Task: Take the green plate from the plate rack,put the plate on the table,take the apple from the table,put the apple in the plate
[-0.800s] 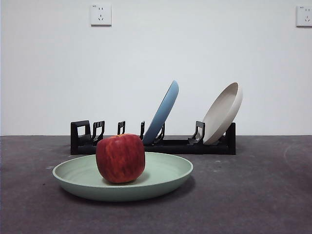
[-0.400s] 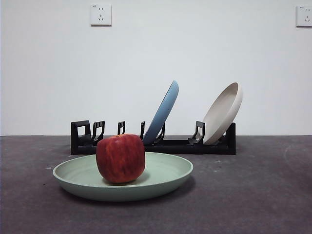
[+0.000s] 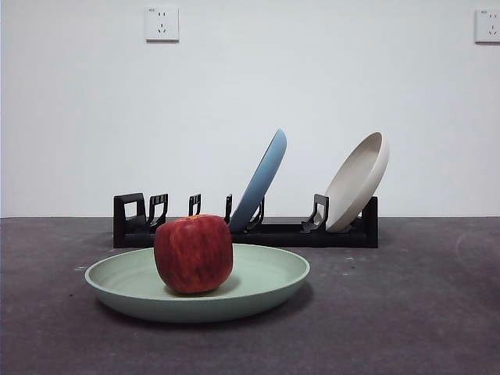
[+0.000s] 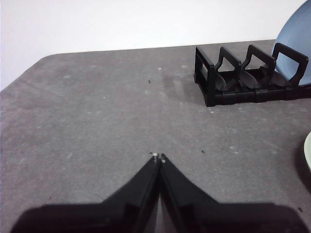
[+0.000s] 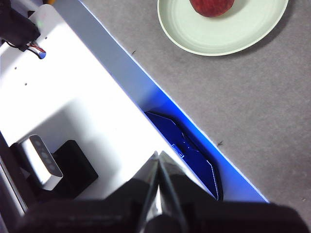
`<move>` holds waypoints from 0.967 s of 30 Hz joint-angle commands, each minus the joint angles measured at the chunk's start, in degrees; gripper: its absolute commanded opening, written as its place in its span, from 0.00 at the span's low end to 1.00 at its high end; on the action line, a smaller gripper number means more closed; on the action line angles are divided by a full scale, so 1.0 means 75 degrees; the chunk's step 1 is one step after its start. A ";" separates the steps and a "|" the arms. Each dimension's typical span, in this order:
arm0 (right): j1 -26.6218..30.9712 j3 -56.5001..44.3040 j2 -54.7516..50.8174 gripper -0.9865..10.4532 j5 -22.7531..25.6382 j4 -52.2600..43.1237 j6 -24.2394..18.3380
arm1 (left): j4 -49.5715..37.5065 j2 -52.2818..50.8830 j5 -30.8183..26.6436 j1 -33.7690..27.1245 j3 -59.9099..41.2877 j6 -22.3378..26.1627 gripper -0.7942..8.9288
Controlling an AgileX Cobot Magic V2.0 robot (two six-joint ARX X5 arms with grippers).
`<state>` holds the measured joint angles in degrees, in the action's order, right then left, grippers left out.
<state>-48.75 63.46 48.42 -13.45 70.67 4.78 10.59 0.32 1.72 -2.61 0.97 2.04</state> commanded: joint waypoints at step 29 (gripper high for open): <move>0.0807 -0.0052 -0.0638 0.09 0.0262 -0.0192 -0.0597 | -0.0023 -0.0017 -0.0015 -0.0029 -0.0102 -0.0329 0.08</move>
<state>-44.31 63.40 44.99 -11.81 70.17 3.03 10.55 0.27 1.67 -2.61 0.97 -0.08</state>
